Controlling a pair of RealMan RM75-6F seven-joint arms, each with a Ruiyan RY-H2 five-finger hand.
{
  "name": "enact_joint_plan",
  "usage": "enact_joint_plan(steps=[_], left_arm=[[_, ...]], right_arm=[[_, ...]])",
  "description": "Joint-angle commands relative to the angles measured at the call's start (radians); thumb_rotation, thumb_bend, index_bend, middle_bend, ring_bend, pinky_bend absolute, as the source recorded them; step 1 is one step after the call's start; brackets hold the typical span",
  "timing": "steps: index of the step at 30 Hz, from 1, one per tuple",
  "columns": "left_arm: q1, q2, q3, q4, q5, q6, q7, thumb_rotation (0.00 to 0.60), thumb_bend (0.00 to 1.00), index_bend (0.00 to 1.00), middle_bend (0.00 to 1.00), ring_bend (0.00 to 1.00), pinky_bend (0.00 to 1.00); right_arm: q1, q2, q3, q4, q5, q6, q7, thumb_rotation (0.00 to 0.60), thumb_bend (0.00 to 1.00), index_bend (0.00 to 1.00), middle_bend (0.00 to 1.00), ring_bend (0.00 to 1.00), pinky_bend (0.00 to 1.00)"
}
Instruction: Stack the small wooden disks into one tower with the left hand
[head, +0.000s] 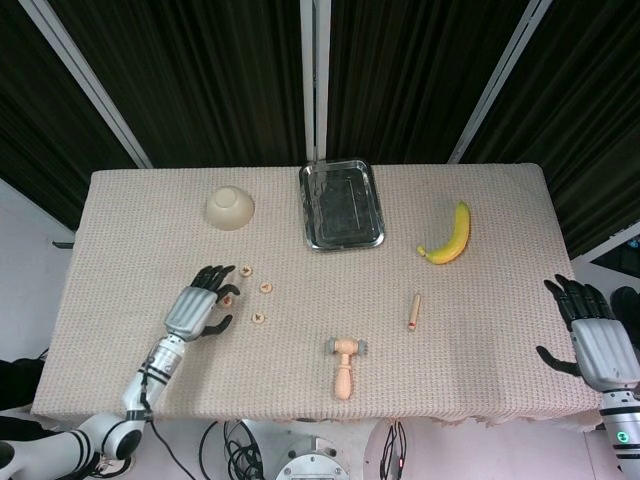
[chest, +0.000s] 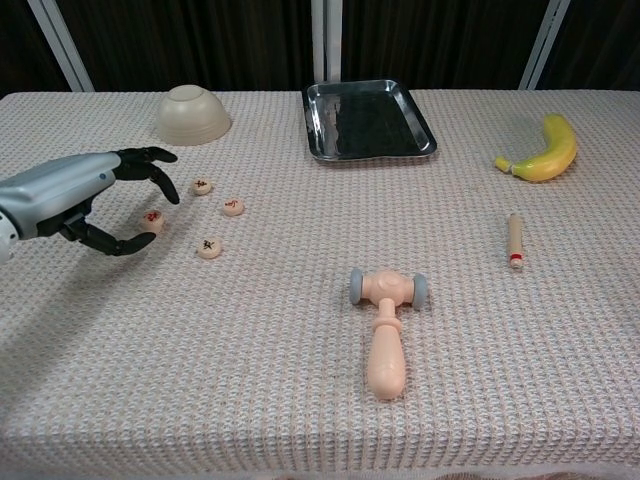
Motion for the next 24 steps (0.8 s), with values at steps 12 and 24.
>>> enact_joint_plan(steps=[12,24], left_arm=[[-0.009,-0.068,0.033,-0.009,0.047,0.019,0.121,0.6,0.35,0.35,0.03,0.0,0.0],[-0.034,-0.08,0.023,0.023,0.037,-0.01,0.147,0.6,0.35,0.34,0.03,0.0,0.0]], right_arm=[[-0.003,0.004,-0.001,0.0,-0.005,0.006,0.01,0.6,0.14,0.0,0.0,0.0,0.0],[0.001,0.003,0.001,0.005,0.003,-0.002,0.013,0.6,0.14,0.0,0.0,0.0,0.0]])
